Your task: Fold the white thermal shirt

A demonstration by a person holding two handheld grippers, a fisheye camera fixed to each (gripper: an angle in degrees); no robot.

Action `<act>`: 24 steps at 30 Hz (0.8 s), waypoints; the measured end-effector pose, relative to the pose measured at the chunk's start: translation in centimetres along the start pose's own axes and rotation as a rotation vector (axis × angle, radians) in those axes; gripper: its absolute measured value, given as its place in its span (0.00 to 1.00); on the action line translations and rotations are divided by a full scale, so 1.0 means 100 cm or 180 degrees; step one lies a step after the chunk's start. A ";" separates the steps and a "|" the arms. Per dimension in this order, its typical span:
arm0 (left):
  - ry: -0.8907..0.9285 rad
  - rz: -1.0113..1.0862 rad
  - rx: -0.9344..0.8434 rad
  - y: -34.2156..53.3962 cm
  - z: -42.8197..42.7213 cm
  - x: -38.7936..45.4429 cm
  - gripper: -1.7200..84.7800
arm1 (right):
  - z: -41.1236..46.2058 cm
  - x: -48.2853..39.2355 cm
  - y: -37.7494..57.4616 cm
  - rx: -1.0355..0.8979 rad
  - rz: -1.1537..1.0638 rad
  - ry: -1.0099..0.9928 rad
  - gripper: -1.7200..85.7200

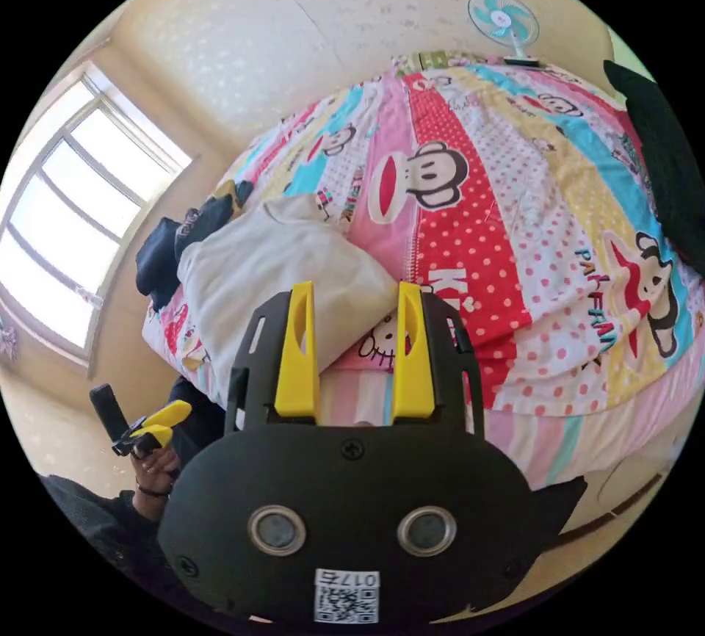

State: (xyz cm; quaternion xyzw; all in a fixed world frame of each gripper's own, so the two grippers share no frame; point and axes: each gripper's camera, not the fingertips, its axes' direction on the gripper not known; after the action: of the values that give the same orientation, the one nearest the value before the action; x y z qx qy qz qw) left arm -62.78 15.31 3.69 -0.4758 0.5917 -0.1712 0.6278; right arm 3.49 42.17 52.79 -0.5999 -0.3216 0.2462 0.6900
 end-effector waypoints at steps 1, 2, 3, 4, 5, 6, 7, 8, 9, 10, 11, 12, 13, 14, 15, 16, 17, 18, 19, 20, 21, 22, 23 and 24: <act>-0.0002 -0.0018 0.0010 -0.004 -0.005 0.000 0.18 | -0.015 -0.004 0.009 0.0209 -0.0038 -0.0131 0.10; -0.0029 -0.0018 0.0073 -0.010 -0.017 0.002 0.19 | -0.027 -0.010 0.016 0.0340 -0.0158 -0.0282 0.07; -0.0116 0.0039 0.0219 -0.015 -0.035 0.005 0.19 | -0.054 -0.027 0.034 0.0623 -0.0549 -0.0759 0.06; -0.0185 0.0070 0.0318 -0.017 -0.046 0.007 0.19 | -0.079 -0.046 0.054 0.0734 -0.1025 -0.1321 0.06; -0.0332 0.0096 0.0547 -0.018 -0.069 0.009 0.19 | -0.089 -0.056 0.064 0.0698 -0.1281 -0.1575 0.05; -0.0416 0.0063 0.0786 -0.019 -0.093 0.008 0.19 | -0.100 -0.076 0.084 0.0467 -0.1787 -0.2110 0.05; -0.0421 0.0026 0.0906 -0.020 -0.104 0.005 0.20 | -0.104 -0.092 0.105 0.0085 -0.2245 -0.2691 0.05; -0.0370 -0.0087 0.1134 -0.021 -0.126 -0.003 0.22 | -0.104 -0.100 0.116 -0.0142 -0.2462 -0.2933 0.05; -0.0263 -0.0240 0.1301 -0.023 -0.142 -0.016 0.25 | -0.101 -0.115 0.143 -0.0565 -0.2868 -0.3193 0.05; -0.0196 -0.0324 0.1347 -0.025 -0.148 -0.023 0.27 | -0.097 -0.126 0.170 -0.0847 -0.3166 -0.3039 0.05; -0.0087 -0.0462 0.1357 -0.029 -0.155 -0.038 0.29 | -0.095 -0.129 0.183 -0.0931 -0.3279 -0.2875 0.05; -0.0048 -0.0600 0.1259 -0.034 -0.156 -0.055 0.29 | -0.090 -0.129 0.202 -0.1067 -0.3417 -0.2613 0.05; -0.0026 -0.0690 0.1175 -0.035 -0.155 -0.064 0.29 | -0.091 -0.123 0.211 -0.1139 -0.3414 -0.2584 0.06; 0.0043 -0.0916 0.0995 -0.035 -0.149 -0.082 0.27 | -0.092 -0.118 0.211 -0.1137 -0.3357 -0.2636 0.06; 0.0132 -0.1115 0.0867 -0.032 -0.140 -0.099 0.25 | -0.098 -0.106 0.204 -0.1067 -0.3175 -0.2832 0.07; 0.0221 -0.1214 0.0822 -0.029 -0.136 -0.107 0.21 | -0.106 -0.090 0.191 -0.0876 -0.2892 -0.3119 0.08; 0.0383 -0.1437 0.0796 -0.021 -0.127 -0.122 0.14 | -0.111 -0.082 0.183 -0.0753 -0.2745 -0.3279 0.09; 0.0516 -0.1571 0.0906 -0.012 -0.122 -0.131 0.11 | -0.121 -0.068 0.167 -0.0481 -0.2479 -0.3479 0.11; 0.0574 -0.1609 0.0962 -0.008 -0.120 -0.135 0.10 | -0.130 -0.058 0.151 -0.0187 -0.2223 -0.3448 0.14; 0.0677 -0.1630 0.1040 -0.004 -0.117 -0.139 0.09 | -0.134 -0.055 0.144 -0.0066 -0.2108 -0.3351 0.15; 0.0706 -0.1596 0.1046 -0.003 -0.115 -0.139 0.08 | -0.138 -0.057 0.128 0.0098 -0.1920 -0.3083 0.18; 0.0687 -0.1557 0.1028 -0.004 -0.115 -0.138 0.08 | -0.134 -0.067 0.114 0.0107 -0.1854 -0.2825 0.20; 0.0613 -0.1428 0.0968 -0.010 -0.114 -0.133 0.08 | -0.128 -0.075 0.107 0.0035 -0.1846 -0.2697 0.20; 0.0540 -0.1243 0.0871 -0.018 -0.114 -0.126 0.08 | -0.107 -0.095 0.093 -0.0213 -0.1798 -0.2393 0.21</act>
State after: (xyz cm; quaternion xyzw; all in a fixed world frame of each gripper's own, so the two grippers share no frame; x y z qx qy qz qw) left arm -75.52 19.73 14.14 -0.4756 0.5105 -0.4070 0.5895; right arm 5.51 29.60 41.45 -0.3800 -0.7076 0.2385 0.5460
